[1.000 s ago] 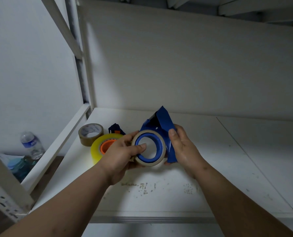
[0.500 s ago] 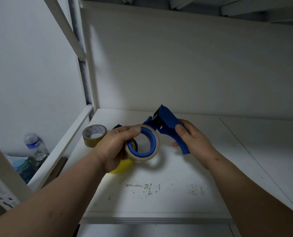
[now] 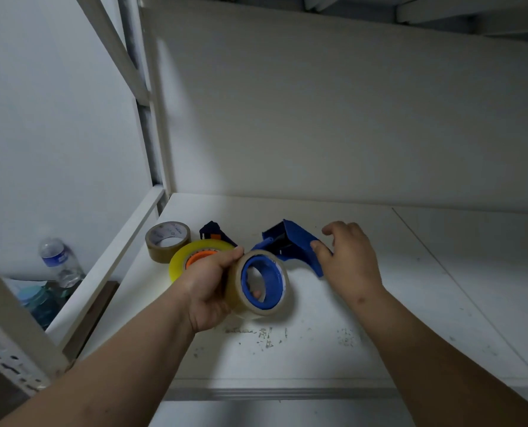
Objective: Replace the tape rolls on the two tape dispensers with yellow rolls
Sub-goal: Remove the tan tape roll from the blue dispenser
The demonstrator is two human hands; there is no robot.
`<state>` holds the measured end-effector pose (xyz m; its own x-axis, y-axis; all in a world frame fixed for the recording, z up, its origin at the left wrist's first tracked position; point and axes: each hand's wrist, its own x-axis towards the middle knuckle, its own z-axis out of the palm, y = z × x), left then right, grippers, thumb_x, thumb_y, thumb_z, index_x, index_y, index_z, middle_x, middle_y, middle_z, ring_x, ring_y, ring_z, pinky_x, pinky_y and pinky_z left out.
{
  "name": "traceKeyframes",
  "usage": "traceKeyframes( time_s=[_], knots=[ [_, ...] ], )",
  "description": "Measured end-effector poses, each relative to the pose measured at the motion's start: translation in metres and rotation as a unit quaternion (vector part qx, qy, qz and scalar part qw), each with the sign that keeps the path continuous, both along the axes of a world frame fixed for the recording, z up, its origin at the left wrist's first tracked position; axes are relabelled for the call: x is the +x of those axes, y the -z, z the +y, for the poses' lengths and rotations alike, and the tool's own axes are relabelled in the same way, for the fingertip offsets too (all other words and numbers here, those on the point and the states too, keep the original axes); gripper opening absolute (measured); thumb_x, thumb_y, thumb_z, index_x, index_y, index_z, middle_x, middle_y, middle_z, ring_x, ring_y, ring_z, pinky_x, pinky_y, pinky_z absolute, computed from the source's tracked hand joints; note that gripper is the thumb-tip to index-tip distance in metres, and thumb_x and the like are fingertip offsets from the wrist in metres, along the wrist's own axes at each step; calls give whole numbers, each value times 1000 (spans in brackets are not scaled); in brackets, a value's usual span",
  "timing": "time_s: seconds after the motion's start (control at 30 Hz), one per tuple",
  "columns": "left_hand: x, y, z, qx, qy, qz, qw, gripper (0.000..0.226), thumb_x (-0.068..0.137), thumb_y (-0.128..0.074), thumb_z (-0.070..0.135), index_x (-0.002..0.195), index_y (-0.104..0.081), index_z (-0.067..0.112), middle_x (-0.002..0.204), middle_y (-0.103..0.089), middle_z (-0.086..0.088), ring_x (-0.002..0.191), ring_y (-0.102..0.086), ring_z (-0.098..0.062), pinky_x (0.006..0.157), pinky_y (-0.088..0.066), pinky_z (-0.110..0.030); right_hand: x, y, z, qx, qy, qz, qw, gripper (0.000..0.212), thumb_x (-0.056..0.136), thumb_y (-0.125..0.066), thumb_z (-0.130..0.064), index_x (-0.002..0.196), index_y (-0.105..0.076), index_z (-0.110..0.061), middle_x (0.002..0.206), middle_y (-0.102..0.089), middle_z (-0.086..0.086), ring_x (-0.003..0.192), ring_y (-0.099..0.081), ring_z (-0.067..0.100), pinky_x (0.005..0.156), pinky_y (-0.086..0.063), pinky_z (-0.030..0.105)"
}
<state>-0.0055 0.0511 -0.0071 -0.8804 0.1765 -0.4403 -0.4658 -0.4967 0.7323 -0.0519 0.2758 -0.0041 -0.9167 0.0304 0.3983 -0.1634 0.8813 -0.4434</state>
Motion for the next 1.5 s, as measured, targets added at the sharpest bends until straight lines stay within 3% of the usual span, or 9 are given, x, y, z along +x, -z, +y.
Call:
traceKeyframes(
  time_s=[0.13, 0.23, 0.4, 0.57, 0.73, 0.93, 1.07, 1.33, 1.5],
  knots=[
    [-1, -4, 14, 10, -57, 22, 998, 38, 98, -52, 22, 77, -81, 7, 80, -76, -11, 65, -73, -24, 58, -61, -37, 13, 4, -24, -93, -67, -26, 993, 14, 90, -52, -37, 97, -46, -27, 76, -55, -12, 69, -56, 11, 60, -44, 29],
    [-2, -12, 20, -10, -77, 32, 996, 30, 98, -49, 21, 110, -70, 3, 97, -76, -16, 79, -73, -28, 73, -61, -41, 25, 4, -41, -109, -142, -18, 984, 25, 87, -39, -54, 88, -49, -31, 87, -53, -15, 77, -53, 2, 66, -46, 25],
    [0, -20, 25, 9, -78, 36, 996, 33, 100, -43, 16, 124, -59, 1, 114, -70, -22, 92, -68, -32, 76, -57, -44, 32, 2, -48, -52, -143, 37, 988, 45, 82, -34, -62, 91, -58, -24, 100, -48, -5, 98, -45, 14, 84, -42, 33],
    [-2, -17, 28, 6, -91, 50, 995, 34, 101, -42, 7, 131, -55, -1, 125, -65, -26, 98, -67, -33, 80, -57, -42, 32, 1, -58, -62, -197, -60, 976, 27, 84, -51, -52, 73, -47, -28, 72, -52, -9, 67, -51, 11, 59, -38, 29],
    [-8, -14, 29, 15, -121, 64, 990, 31, 96, -51, -1, 126, -53, 0, 106, -69, -21, 80, -73, -30, 63, -60, -40, 31, -5, -55, -166, -211, -114, 956, 18, 87, -59, -40, 82, -57, -23, 76, -61, -5, 68, -57, 12, 58, -45, 29],
    [-13, -14, 29, 0, -173, 56, 983, 19, 86, -68, 1, 97, -56, 11, 71, -76, -10, 58, -74, -22, 49, -58, -34, 27, -12, -52, -244, -200, -126, 941, 9, 89, -59, -32, 81, -56, -31, 77, -61, -11, 67, -55, 1, 51, -38, 8],
    [-17, -16, 18, 11, -199, 22, 980, 14, 92, -62, 10, 105, -59, 14, 100, -71, -13, 84, -69, -28, 60, -55, -40, 18, -13, -37, -291, -123, -114, 942, 10, 90, -55, -28, 81, -56, -25, 82, -64, -1, 73, -60, 15, 58, -45, 26],
    [-18, -26, 12, 33, -198, 21, 979, 25, 95, -55, 9, 119, -58, 9, 109, -68, -15, 89, -65, -29, 74, -55, -45, 5, 14, -17, -11, -112, -115, 987, 13, 89, -45, -23, 91, -53, -33, 81, -57, -15, 79, -58, 17, 62, -40, 23],
    [-18, -24, 11, 28, -196, 23, 980, 28, 94, -55, 9, 122, -57, 10, 109, -67, -15, 90, -65, -30, 77, -54, -47, -7, 29, -18, 168, -78, -125, 975, 43, 88, -47, -18, 132, -48, -17, 133, -53, 3, 125, -43, 21, 111, -16, 30]
  ],
)
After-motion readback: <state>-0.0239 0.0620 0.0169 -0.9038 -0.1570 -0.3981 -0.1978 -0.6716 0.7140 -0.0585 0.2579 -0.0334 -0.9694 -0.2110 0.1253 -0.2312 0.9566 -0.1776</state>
